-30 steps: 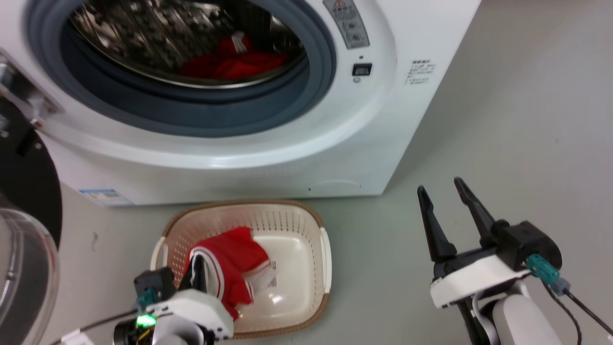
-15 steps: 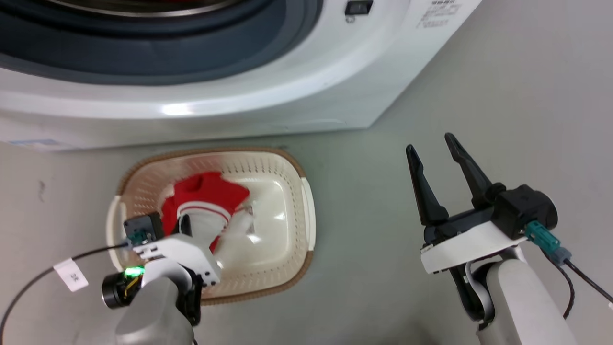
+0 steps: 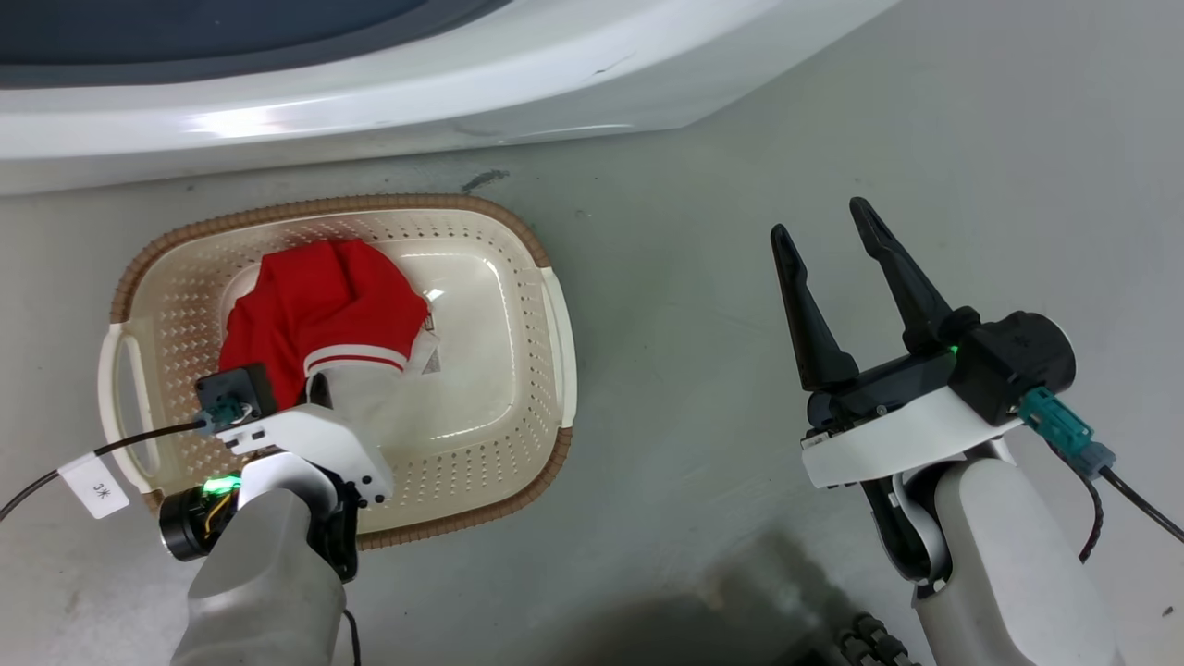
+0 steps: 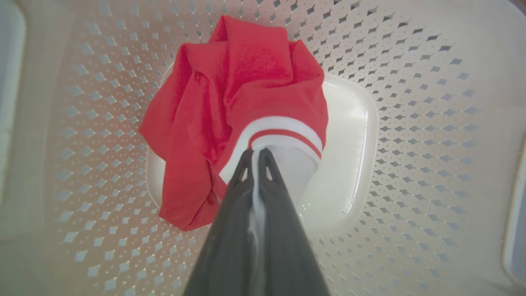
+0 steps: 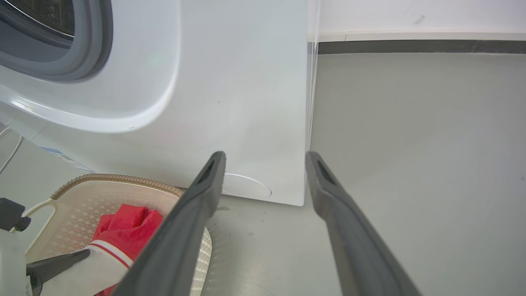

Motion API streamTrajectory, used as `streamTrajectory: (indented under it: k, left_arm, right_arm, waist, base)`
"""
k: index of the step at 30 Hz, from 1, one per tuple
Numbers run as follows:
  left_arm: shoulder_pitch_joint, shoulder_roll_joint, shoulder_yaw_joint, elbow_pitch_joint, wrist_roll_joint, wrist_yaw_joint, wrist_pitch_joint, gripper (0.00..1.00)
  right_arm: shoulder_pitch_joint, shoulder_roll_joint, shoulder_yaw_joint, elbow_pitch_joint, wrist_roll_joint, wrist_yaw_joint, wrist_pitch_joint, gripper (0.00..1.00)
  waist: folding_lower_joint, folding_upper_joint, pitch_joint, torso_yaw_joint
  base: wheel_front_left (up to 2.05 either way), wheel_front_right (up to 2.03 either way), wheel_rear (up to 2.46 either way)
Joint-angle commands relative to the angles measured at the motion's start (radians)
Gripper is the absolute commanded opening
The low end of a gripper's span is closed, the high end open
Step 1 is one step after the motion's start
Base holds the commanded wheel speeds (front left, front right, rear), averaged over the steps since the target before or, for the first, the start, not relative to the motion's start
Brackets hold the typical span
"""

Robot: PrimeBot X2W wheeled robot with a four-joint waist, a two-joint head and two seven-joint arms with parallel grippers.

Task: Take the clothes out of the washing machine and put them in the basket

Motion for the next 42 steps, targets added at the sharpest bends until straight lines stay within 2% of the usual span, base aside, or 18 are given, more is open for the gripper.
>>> streamTrajectory:
  k: [1, 2, 3, 4, 5, 6, 7, 17, 26, 34, 42]
  left_arm:
    - [-0.018, 0.006, 0.005, 0.003, -0.002, 0.001, -0.002, 0.0]
    - [-0.019, 0.004, 0.007, 0.005, -0.002, 0.002, -0.002, 0.0]
    - [-0.017, 0.003, 0.008, 0.006, -0.002, -0.001, -0.002, 0.05]
    - [-0.014, 0.002, 0.008, 0.009, -0.001, -0.006, -0.002, 0.37]
    - [-0.008, -0.001, 0.007, 0.013, 0.002, -0.012, -0.002, 0.61]
    - [-0.004, -0.002, 0.005, 0.012, 0.005, -0.018, -0.002, 0.97]
    - [0.004, -0.004, 0.003, 0.01, 0.01, -0.02, -0.002, 1.0]
    - [0.147, -0.03, 0.006, -0.083, 0.045, -0.041, -0.002, 1.0]
    - [0.287, -0.056, 0.031, -0.281, 0.091, -0.055, -0.003, 1.0]
    - [0.377, -0.068, 0.036, -0.503, 0.155, -0.052, -0.003, 1.0]
    - [0.378, -0.069, 0.027, -0.682, 0.201, -0.048, -0.002, 1.0]
  right_arm:
    - [-0.015, 0.001, 0.002, 0.0, 0.01, -0.001, -0.002, 1.0]
    - [-0.018, 0.001, 0.003, 0.004, 0.009, -0.001, -0.002, 1.0]
    - [-0.019, 0.001, 0.005, 0.008, 0.009, -0.001, -0.002, 1.0]
    - [-0.02, 0.001, 0.004, 0.011, 0.009, -0.001, -0.002, 1.0]
    - [-0.019, 0.001, 0.003, 0.016, 0.008, -0.001, -0.002, 1.0]
    - [-0.016, 0.001, 0.001, 0.021, 0.006, -0.001, -0.002, 1.0]
    - [-0.011, 0.001, -0.001, 0.023, 0.003, -0.001, -0.002, 1.0]
    - [0.06, 0.001, -0.023, 0.055, -0.001, -0.001, -0.002, 1.0]
    - [0.138, 0.001, -0.044, 0.083, -0.033, -0.001, -0.002, 1.0]
    - [0.197, 0.001, -0.075, 0.093, -0.06, -0.001, -0.002, 1.0]
    - [0.224, 0.001, -0.086, 0.075, -0.077, -0.001, 0.006, 1.0]
  waist:
    - [-0.0002, 0.0, 0.008, -0.007]
    - [-0.0002, 0.0, 0.004, -0.007]
    - [-0.0002, 0.0, -0.002, -0.007]
    - [-0.0002, 0.0, -0.011, -0.006]
    - [-0.0002, 0.0, -0.025, -0.004]
    - [-0.0002, 0.0, -0.039, -0.002]
    - [-0.0002, 0.0, -0.058, 0.001]
    - [-0.0002, 0.0, -0.293, 0.025]
    - [-0.0002, 0.0, -0.448, 0.054]
    - [-0.0002, 0.0, -0.54, 0.069]
    - [-0.0002, 0.0, -0.568, 0.072]
  base:
    - [0.0, 0.0, 0.0]
    - [0.0, 0.0, 0.0]
    - [0.0, 0.0, 0.0]
    - [0.0, 0.0, 0.0]
    - [0.0, 0.0, 0.0]
    - [0.0, 0.0, 0.0]
    - [0.0, 0.0, 0.0]
    - [0.0, 0.0, 0.0]
    - [0.0, 0.0, 0.0]
    - [0.0, 0.0, 0.0]
    - [0.0, 0.0, 0.0]
